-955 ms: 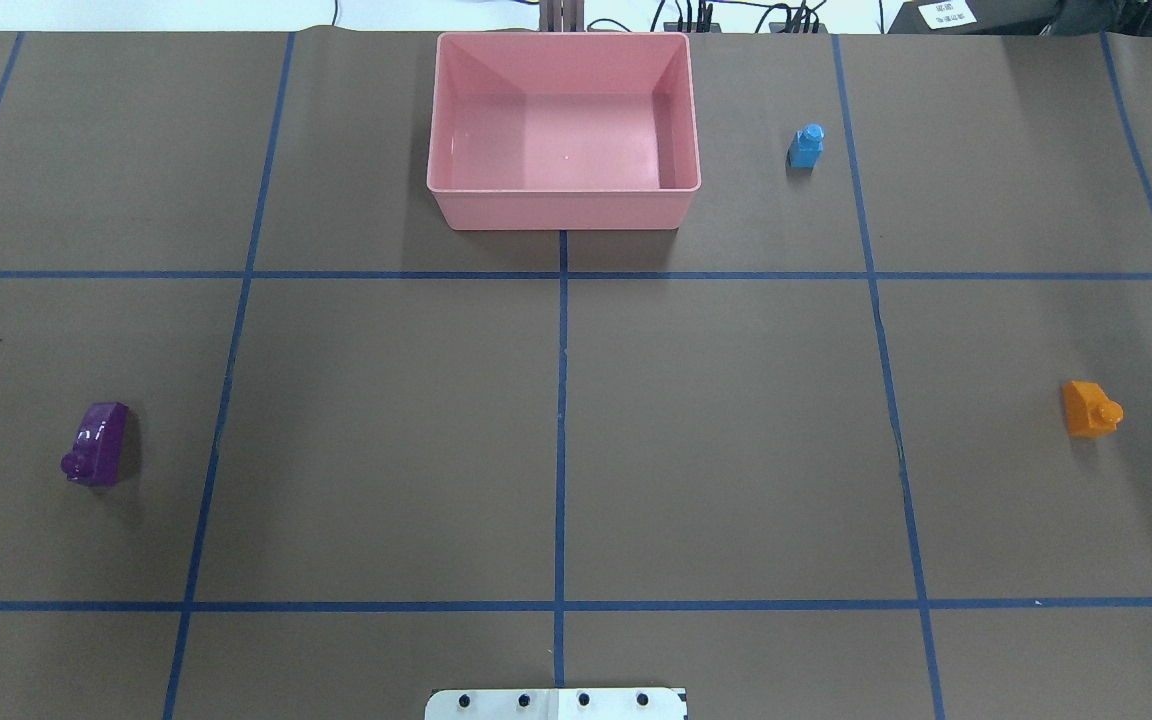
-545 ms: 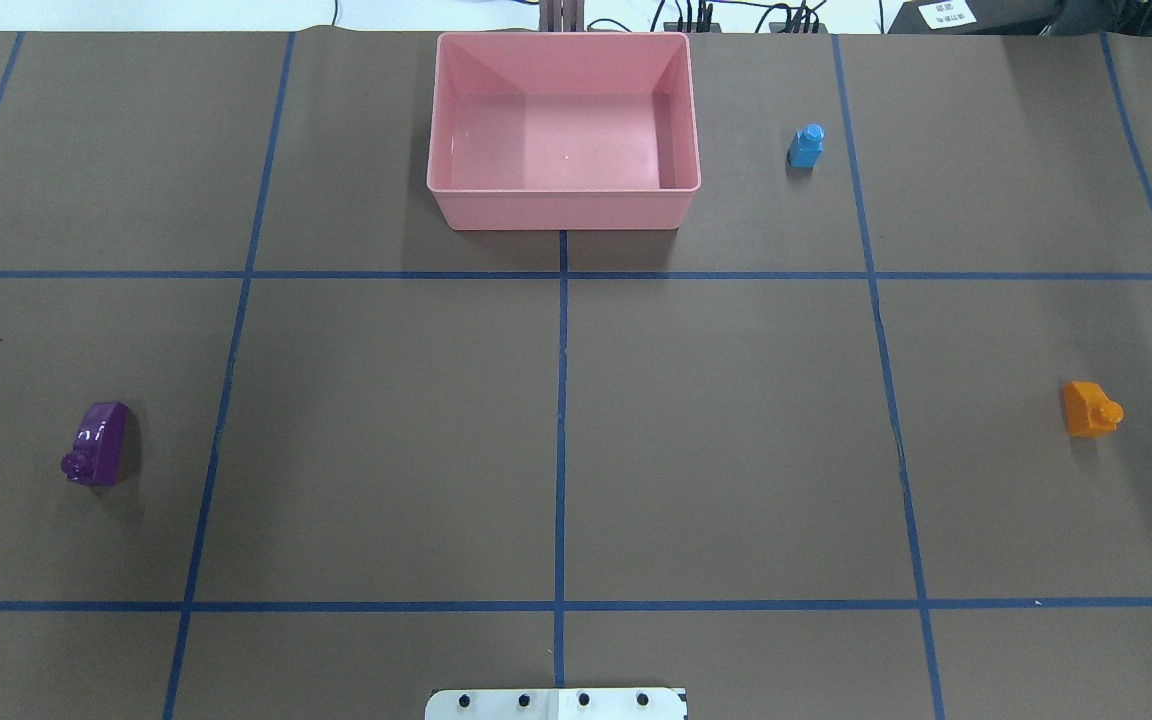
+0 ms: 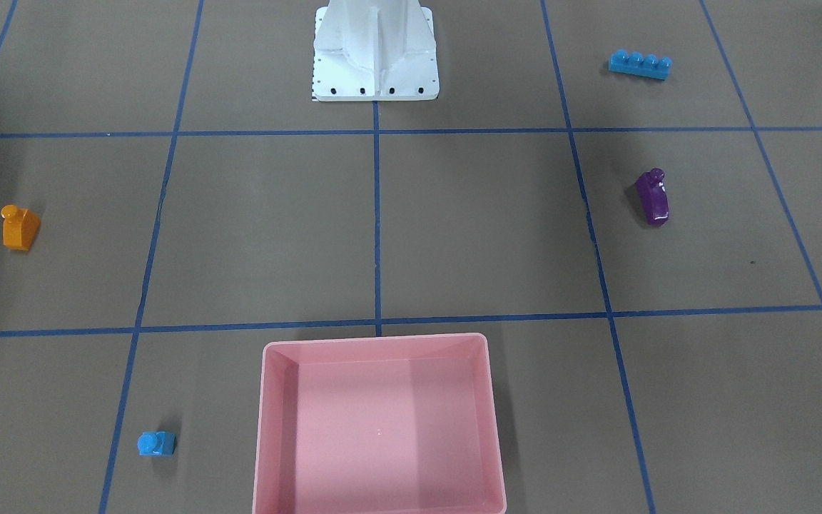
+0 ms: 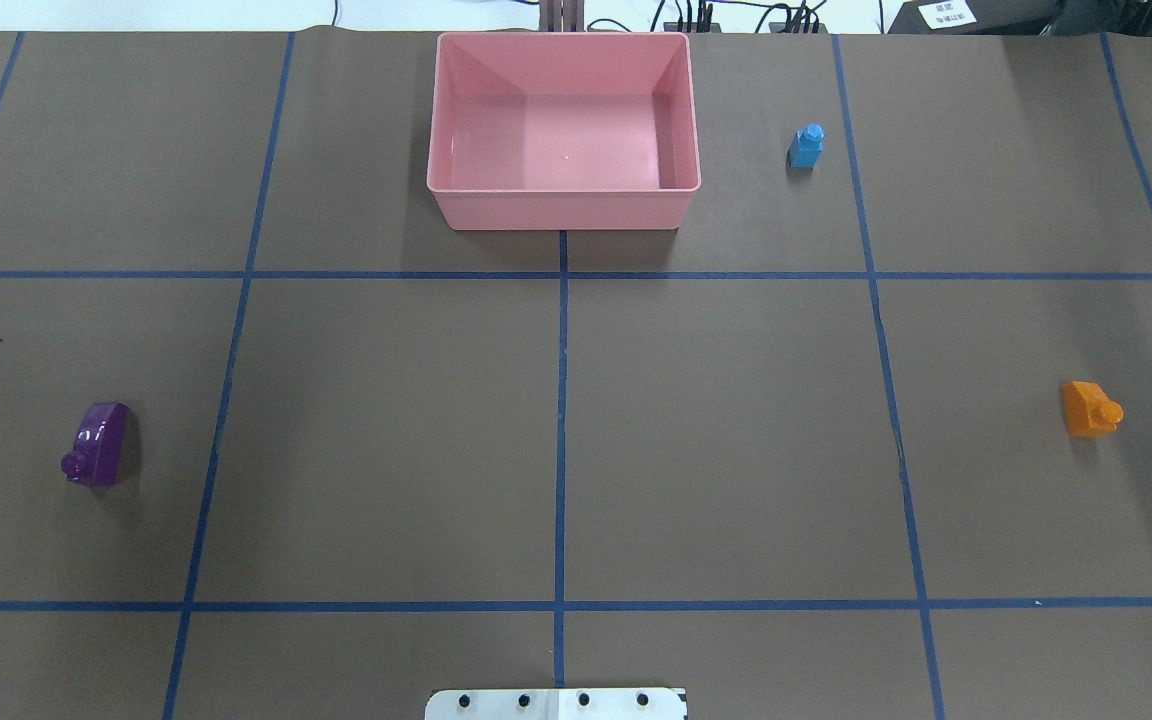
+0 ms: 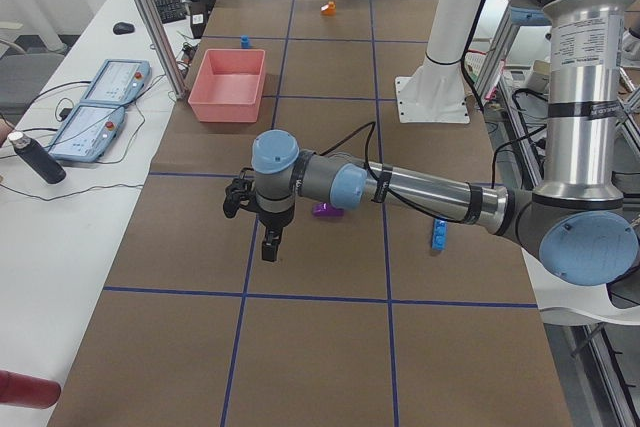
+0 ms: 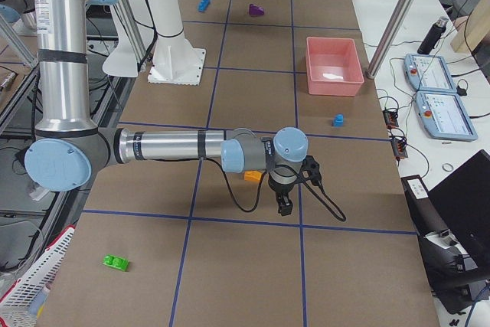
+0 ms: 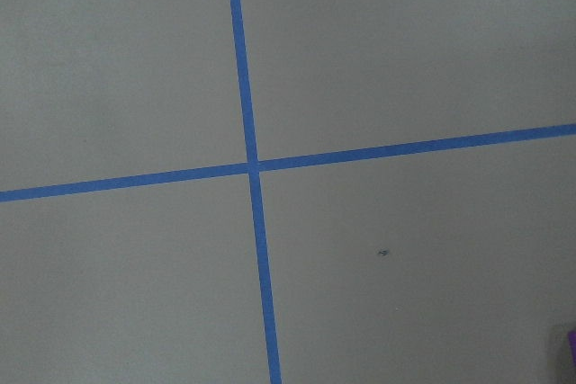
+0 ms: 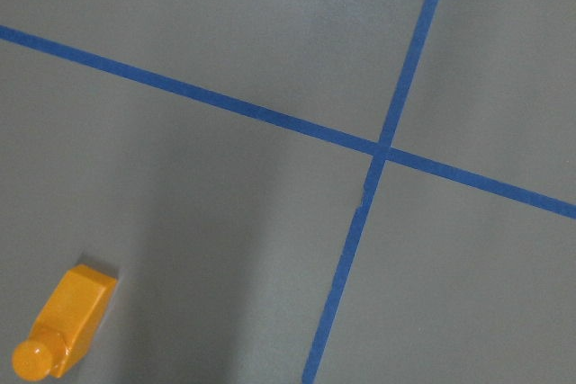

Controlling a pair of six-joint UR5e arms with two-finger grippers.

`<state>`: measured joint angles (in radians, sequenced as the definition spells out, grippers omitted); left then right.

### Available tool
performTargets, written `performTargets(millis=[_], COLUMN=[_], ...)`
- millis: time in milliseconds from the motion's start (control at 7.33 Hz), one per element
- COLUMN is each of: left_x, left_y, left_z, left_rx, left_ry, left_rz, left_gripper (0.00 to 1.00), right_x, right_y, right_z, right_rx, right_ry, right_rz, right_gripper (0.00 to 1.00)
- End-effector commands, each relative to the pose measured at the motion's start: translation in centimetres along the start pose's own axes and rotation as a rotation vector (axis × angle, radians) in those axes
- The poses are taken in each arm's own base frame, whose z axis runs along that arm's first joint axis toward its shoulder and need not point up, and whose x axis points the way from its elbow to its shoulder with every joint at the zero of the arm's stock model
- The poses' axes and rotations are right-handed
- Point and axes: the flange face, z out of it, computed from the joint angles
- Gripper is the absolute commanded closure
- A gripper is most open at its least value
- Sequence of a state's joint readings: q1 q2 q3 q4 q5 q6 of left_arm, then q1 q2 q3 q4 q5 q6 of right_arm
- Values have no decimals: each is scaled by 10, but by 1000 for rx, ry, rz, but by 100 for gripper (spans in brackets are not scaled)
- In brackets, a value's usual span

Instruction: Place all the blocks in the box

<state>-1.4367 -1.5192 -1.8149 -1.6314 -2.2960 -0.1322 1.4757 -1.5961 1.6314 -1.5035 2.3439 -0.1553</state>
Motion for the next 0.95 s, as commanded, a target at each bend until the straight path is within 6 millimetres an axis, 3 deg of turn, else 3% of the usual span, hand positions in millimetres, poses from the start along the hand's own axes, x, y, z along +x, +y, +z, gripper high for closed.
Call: performTargets(millis=[0, 273, 409, 545, 818], left_x=[83, 191, 220, 236, 245], left_y=[-4, 19, 35, 47, 64], left_z=[44, 103, 126, 140, 173], left_rx=[-59, -140, -189, -222, -270], left_ry=[50, 108, 84, 77, 35], left_rz=[-83, -243, -305, -282, -251], left_gripper=[0, 0, 0, 0, 1], right_x=[2, 1, 0, -1, -2], right_y=[7, 5, 5, 5, 5], right_z=[4, 4, 5, 7, 7], right_rx=[21, 22, 22, 19, 20], right_ry=[-6, -9, -15, -21, -38], right_rz=[-18, -21, -23, -24, -23], right_gripper=[0, 0, 0, 0, 0])
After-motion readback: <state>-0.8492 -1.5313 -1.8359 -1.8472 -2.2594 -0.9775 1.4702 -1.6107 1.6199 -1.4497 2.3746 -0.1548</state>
